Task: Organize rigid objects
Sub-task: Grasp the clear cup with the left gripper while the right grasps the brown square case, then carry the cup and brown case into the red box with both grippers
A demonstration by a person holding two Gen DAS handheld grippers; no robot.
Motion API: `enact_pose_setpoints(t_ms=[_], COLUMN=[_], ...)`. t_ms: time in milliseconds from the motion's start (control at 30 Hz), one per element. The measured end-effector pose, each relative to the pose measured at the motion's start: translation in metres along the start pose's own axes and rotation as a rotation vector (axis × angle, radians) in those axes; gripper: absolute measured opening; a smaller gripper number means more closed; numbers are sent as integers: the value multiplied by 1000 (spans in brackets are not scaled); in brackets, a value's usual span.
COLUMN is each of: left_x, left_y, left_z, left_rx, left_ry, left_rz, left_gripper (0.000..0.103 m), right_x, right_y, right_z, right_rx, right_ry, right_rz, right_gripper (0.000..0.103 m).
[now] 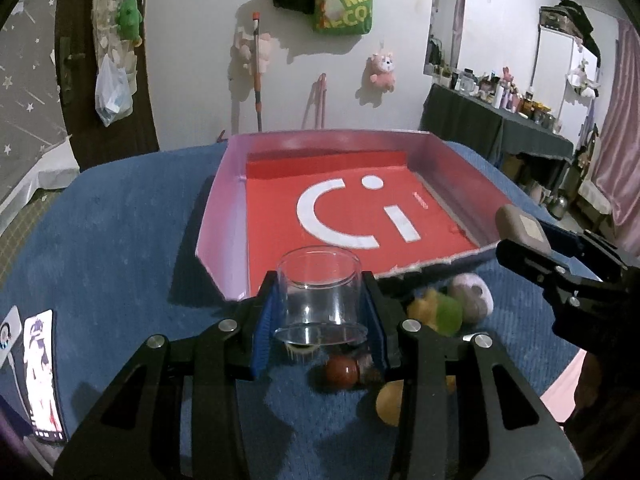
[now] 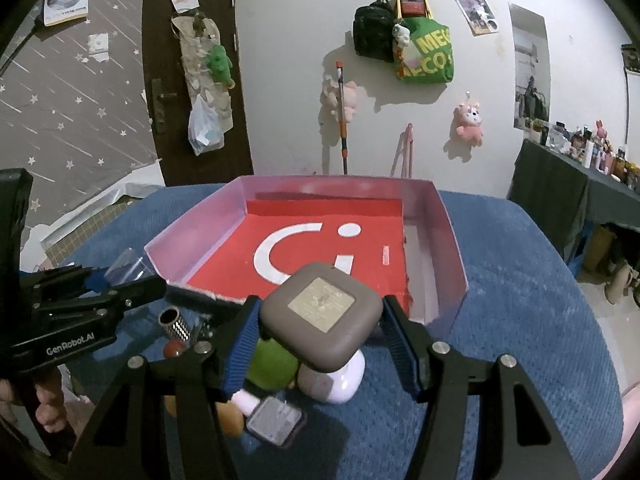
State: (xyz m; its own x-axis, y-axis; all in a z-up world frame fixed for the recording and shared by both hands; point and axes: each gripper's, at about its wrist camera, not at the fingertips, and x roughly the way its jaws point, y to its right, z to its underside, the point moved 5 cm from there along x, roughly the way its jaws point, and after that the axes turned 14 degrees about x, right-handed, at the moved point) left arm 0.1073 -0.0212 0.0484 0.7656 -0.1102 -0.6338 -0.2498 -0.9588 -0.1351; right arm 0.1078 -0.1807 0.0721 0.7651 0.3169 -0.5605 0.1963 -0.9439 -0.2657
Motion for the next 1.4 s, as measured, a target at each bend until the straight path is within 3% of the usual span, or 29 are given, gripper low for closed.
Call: enact_pose_setpoints(t_ms=[767,1400], left_x=[39,129], left_y=[-19,-37], left_z=[-65,-67], left_rx=[23,-49], left_ry=[18,-164], left_rz=[18,79], left_gripper=[37,37], right_x=[41,123], right_y=[0,18], right_z=[-59,-73], right_rx=[-3,50], right_ry=[-15,-179], right_rz=[-15,24], right_gripper=[63,63])
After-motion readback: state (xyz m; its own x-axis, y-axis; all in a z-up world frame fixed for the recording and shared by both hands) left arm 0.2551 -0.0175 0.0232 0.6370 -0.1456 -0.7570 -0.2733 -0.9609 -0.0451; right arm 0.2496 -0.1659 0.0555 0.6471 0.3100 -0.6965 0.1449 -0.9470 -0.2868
